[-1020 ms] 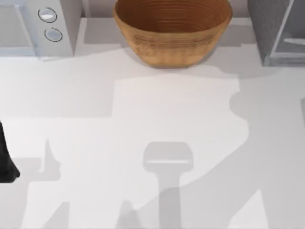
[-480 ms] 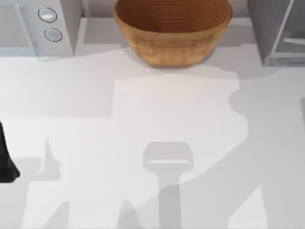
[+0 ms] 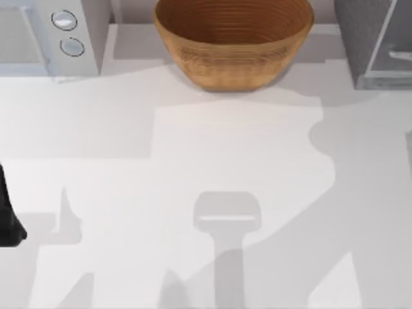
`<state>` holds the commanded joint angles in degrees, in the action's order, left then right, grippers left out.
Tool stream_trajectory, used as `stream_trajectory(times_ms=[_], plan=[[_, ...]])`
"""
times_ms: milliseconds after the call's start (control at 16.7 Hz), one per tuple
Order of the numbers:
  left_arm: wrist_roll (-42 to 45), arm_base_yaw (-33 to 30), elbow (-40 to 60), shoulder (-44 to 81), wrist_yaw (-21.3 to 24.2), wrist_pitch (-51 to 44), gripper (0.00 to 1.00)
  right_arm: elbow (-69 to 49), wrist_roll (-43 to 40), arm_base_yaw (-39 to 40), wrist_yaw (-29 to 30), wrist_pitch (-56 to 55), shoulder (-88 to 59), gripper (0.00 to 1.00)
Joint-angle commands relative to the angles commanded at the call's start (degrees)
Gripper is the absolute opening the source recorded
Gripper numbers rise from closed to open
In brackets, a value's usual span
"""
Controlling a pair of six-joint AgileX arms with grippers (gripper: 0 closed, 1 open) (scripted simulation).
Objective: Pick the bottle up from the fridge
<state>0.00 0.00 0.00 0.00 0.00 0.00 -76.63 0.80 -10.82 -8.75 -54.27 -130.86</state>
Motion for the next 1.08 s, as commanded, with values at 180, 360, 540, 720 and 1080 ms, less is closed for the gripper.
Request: stream_trajectory(times_ms=[180,360,540,720,1080], plan=[[0.0,0.0,0.0,0.0,0.0,0.0,1.0,0.0,0.0,0.0,0.0,0.0,0.0,0.0],[0.0,0.0,0.0,0.0,0.0,0.0,1.0,0.0,0.0,0.0,0.0,0.0,0.0,0.0],[0.0,0.0,0.0,0.0,0.0,0.0,1.0,0.0,0.0,0.0,0.0,0.0,0.0,0.0],[0.0,0.0,0.0,0.0,0.0,0.0,1.0,-0.1,0.1,-0.2,0.0,1.0,0.8,0.0],[0.0,0.0,0.0,0.0,0.0,0.0,1.0,-2.3,0.1,-0.2,-0.1,8.2,6.0,0.0]])
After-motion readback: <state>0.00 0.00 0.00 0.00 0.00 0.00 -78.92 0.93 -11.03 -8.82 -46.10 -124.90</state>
